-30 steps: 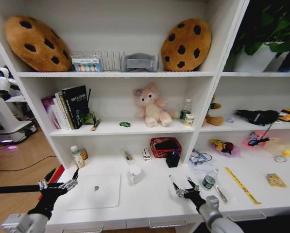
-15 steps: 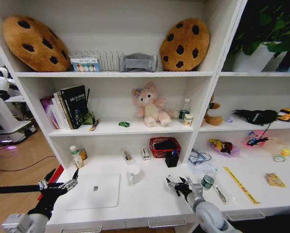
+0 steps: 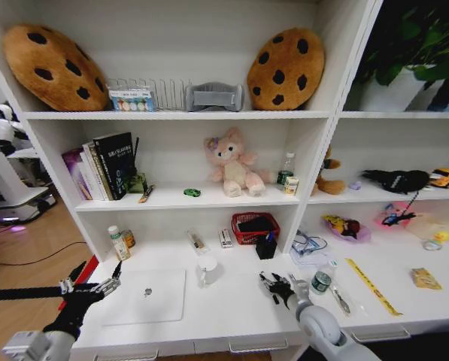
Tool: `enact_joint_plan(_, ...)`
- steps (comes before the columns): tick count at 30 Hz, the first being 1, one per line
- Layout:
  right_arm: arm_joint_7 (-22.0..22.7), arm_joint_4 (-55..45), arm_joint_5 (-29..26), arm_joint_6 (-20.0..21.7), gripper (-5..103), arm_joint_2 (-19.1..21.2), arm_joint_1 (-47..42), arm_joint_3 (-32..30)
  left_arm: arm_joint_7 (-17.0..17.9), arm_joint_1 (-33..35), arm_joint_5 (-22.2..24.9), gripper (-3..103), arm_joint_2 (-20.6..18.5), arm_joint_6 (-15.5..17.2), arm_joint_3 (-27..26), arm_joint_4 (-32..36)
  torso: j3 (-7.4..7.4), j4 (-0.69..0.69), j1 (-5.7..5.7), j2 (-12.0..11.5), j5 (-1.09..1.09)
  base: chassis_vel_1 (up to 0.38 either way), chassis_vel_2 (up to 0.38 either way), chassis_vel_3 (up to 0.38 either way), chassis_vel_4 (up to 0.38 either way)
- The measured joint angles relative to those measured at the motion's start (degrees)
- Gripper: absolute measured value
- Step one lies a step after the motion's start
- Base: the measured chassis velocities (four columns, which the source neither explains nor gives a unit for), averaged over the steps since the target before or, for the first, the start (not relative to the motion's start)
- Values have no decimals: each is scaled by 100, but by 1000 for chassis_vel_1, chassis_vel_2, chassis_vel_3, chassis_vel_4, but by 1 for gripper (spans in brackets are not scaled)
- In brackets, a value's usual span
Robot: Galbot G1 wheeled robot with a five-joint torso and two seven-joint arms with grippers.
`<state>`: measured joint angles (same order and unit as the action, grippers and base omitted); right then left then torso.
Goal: Organize the objects on the table.
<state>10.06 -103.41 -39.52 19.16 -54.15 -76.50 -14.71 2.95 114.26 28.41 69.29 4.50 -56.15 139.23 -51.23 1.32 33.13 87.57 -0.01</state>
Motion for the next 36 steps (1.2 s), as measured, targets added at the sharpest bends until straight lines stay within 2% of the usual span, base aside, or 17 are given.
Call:
enact_joint_plan(2, -61, 94, 29, -9, 34, -34, 69, 40, 0, 0, 0, 100, 0, 0, 0, 0, 0, 0, 0, 0, 0, 0, 0, 0, 0)
enact_joint_plan(7, -85, 178, 30, -11, 23, -46, 152, 96, 0, 0, 0, 100, 0, 0, 0, 0, 0, 0, -1, 0, -1, 0, 0, 0, 0)
enact_joint_plan(9, -86, 223, 13, -2, 12, -47, 219, 136, 0, 0, 0, 100, 0, 0, 0, 0, 0, 0, -1, 0, 0, 0, 0, 0, 0)
enact_joint_plan(18, -122, 254, -7, -118, 12, 13, 356, 173, 0, 0, 0, 100, 0, 0, 0, 0, -1, 0, 0, -1, 3, 0, 0, 0, 0)
enact_joint_plan(21, -459, -102, 195, -785, 12, 81, 382, 6, 0, 0, 0, 100, 0, 0, 0, 0, -1, -1, 0, 0, 0, 0, 0, 0, 0)
enact_joint_plan(22, -459, -102, 195, -785, 12, 81, 382, 6, 0, 0, 0, 100, 0, 0, 0, 0, -1, -1, 0, 0, 0, 0, 0, 0, 0)
enact_joint_plan(23, -541, -254, 271, -1026, 12, 113, 412, -60, 0, 0, 0, 100, 0, 0, 0, -1, -1, -1, 0, -1, 1, 0, 0, 0, 0)
enact_joint_plan(25, -561, -323, 305, -1139, 12, 138, 433, -92, 0, 0, 0, 100, 0, 0, 0, 0, -1, -1, 0, 0, 1, 0, 0, 0, 0)
enact_joint_plan(26, -585, -373, 477, -1489, 12, 179, 526, -130, 0, 0, 0, 100, 0, 0, 0, 0, -1, 0, 0, 0, 0, 0, 0, 0, 0)
enact_joint_plan(28, -587, -352, 542, -1607, 12, 180, 573, -131, 0, 0, 0, 100, 0, 0, 0, 0, -1, 1, 0, 0, 0, 0, 0, 0, 0)
enact_joint_plan(30, -607, -49, 814, -2182, 12, 142, 919, -119, 0, 0, 0, 100, 0, 0, 0, 0, -1, 0, 0, 0, 0, 0, 0, 0, 0)
enact_joint_plan(31, -607, -49, 814, -2182, 12, 142, 919, -119, 0, 0, 0, 100, 0, 0, 0, 0, -1, 0, 0, 0, 0, 0, 0, 0, 0)
enact_joint_plan(33, -519, 484, 1029, -2752, 12, 25, 1306, -18, 0, 0, 0, 100, 1, 0, 0, 0, -1, -2, 0, -1, 2, 0, 0, 0, 0)
enact_joint_plan(34, -519, 484, 1029, -2752, 12, 25, 1306, -18, 0, 0, 0, 100, 1, 0, 0, 0, -1, -2, 0, -1, 2, 0, 0, 0, 0)
enact_joint_plan(36, -517, 1122, 1224, -3152, 12, -104, 1700, 72, 2, 0, 0, 100, 0, 0, 1, 0, -1, -1, 1, -1, 0, 0, 0, 0, 0)
